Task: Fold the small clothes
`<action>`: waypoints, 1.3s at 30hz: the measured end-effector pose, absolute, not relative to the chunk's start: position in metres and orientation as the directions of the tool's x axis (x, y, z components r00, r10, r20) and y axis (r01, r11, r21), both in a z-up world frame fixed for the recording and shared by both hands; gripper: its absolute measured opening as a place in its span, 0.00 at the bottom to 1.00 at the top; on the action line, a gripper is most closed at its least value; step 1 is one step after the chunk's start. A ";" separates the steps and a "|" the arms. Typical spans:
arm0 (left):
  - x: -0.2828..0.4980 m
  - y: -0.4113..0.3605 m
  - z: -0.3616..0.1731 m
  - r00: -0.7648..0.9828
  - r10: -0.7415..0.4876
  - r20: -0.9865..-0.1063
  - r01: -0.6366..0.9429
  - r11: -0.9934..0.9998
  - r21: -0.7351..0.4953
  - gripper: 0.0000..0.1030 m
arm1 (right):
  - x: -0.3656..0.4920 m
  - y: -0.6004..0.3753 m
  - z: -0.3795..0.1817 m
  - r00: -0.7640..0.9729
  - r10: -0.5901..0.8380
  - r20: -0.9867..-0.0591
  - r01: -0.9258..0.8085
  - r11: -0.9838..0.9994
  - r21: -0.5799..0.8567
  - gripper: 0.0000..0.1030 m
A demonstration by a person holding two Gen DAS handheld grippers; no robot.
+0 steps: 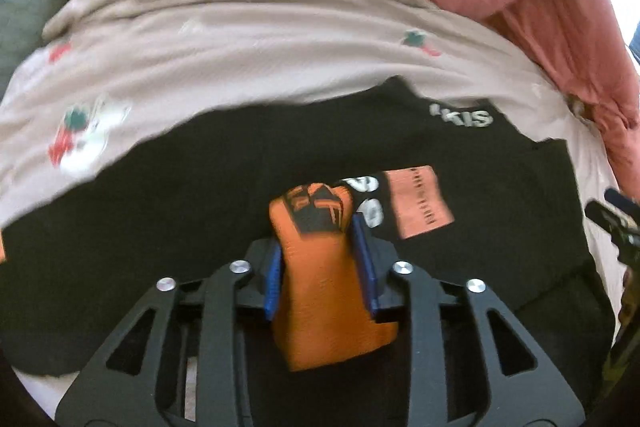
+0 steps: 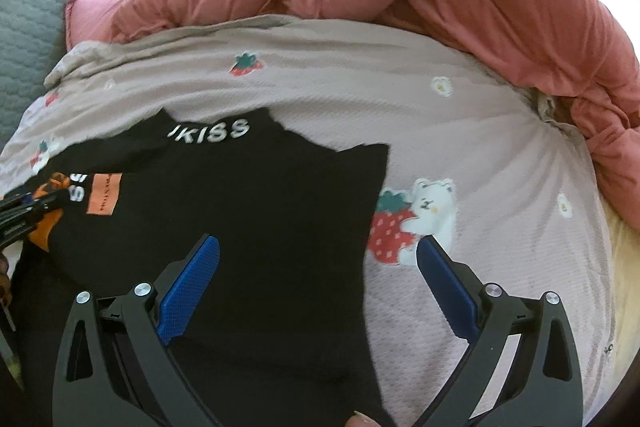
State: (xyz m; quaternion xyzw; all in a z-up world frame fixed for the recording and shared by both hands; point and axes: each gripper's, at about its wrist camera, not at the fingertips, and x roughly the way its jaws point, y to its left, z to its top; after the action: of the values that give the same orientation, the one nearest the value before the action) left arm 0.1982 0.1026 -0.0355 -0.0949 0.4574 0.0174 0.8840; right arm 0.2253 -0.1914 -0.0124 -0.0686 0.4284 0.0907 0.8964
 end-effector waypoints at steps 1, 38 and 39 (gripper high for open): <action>0.194 0.110 -0.034 0.589 -0.060 -0.806 -0.131 0.977 -0.169 0.28 | 0.223 -0.188 -0.014 0.617 0.105 -0.780 -0.230 0.972 -0.051 0.96; 0.149 0.095 -0.006 0.633 -0.035 -0.774 -0.100 0.987 -0.126 0.79 | 0.193 -0.207 -0.015 0.596 0.168 -0.786 -0.226 0.973 0.037 0.95; 0.147 0.097 -0.004 0.636 -0.032 -0.771 -0.102 0.987 -0.125 0.79 | 0.191 -0.206 -0.012 0.597 0.177 -0.783 -0.233 0.972 0.043 0.95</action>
State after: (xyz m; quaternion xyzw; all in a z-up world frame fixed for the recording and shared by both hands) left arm 0.1469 0.0966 -0.0036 -0.0787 0.4260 0.0194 0.9011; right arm 0.1914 -0.2055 -0.0122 -0.0320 0.4341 0.1148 0.8929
